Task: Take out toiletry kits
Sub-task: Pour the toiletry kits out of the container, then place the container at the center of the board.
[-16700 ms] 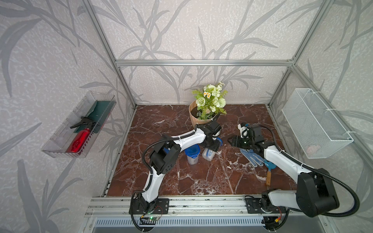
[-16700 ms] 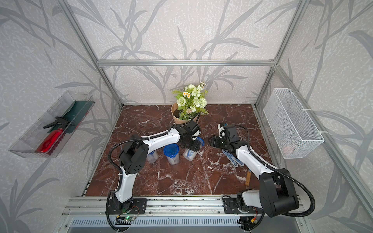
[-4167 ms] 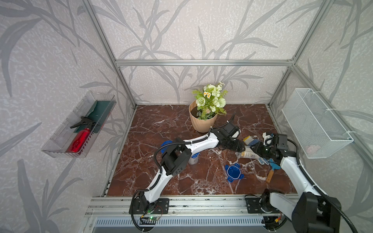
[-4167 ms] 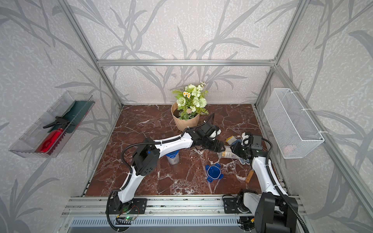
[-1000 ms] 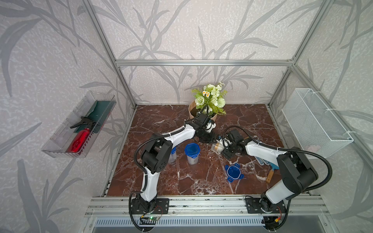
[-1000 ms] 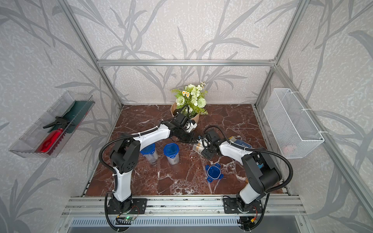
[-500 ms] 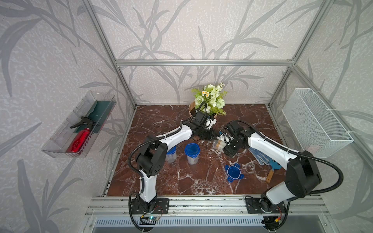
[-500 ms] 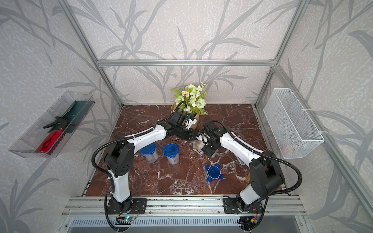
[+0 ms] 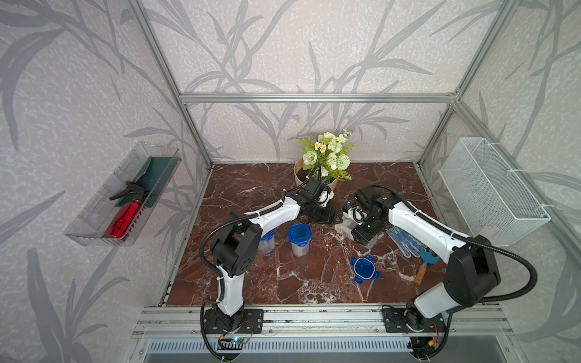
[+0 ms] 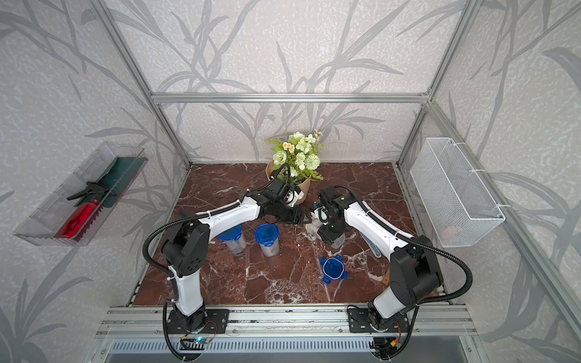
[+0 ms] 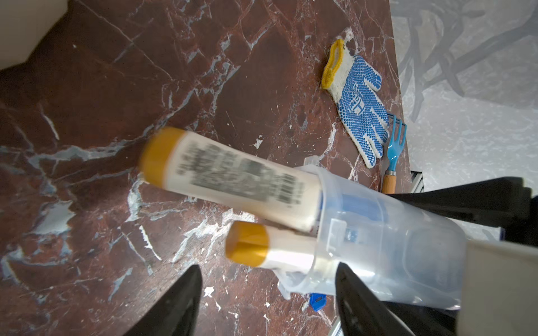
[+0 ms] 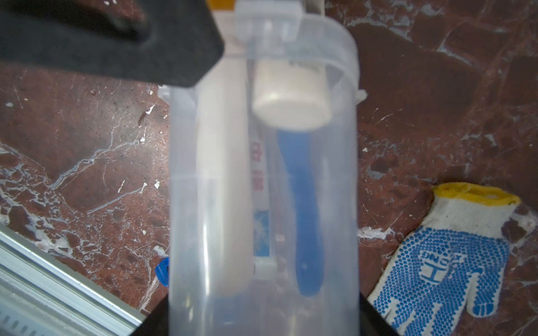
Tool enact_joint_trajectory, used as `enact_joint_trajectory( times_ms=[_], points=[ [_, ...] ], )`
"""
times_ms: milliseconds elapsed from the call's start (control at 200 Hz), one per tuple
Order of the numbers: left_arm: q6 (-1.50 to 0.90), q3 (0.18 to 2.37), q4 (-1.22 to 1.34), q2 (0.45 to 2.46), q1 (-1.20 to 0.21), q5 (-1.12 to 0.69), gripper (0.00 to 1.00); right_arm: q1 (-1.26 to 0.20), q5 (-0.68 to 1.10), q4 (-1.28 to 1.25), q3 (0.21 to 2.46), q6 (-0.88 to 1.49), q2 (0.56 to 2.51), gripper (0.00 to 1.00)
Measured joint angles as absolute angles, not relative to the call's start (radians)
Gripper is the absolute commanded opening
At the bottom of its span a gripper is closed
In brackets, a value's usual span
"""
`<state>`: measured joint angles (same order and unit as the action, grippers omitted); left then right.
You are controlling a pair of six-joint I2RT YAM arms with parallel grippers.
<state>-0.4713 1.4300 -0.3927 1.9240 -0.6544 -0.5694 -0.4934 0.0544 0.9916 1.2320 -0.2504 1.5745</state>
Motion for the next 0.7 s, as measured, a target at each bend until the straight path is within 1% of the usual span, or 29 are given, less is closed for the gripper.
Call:
enact_joint_trajectory(
  times_ms=[90, 295, 460, 605, 700],
  points=[
    [-0.471, 1.430, -0.393, 1.924, -0.659, -0.562, 0.81, -0.494, 0.054, 1.005, 1.252, -0.250, 1.592, 0.26],
    [-0.471, 1.430, -0.397, 1.921, -0.667, -0.546, 0.82, -0.497, 0.051, 1.011, 1.243, -0.231, 1.586, 0.26],
    [-0.471, 1.430, -0.399, 1.915, -0.671, -0.539, 0.83, -0.473, 0.014, 0.997, 1.194, -0.193, 1.499, 0.28],
    [-0.467, 1.430, -0.419, 1.885, -0.687, -0.512, 0.83, -0.395, -0.027, 0.925, 1.156, -0.136, 1.395, 0.27],
    [-0.463, 1.428, -0.431, 1.851, -0.704, -0.487, 0.83, -0.349, -0.045, 0.826, 1.114, -0.097, 1.361, 0.21]
  ],
)
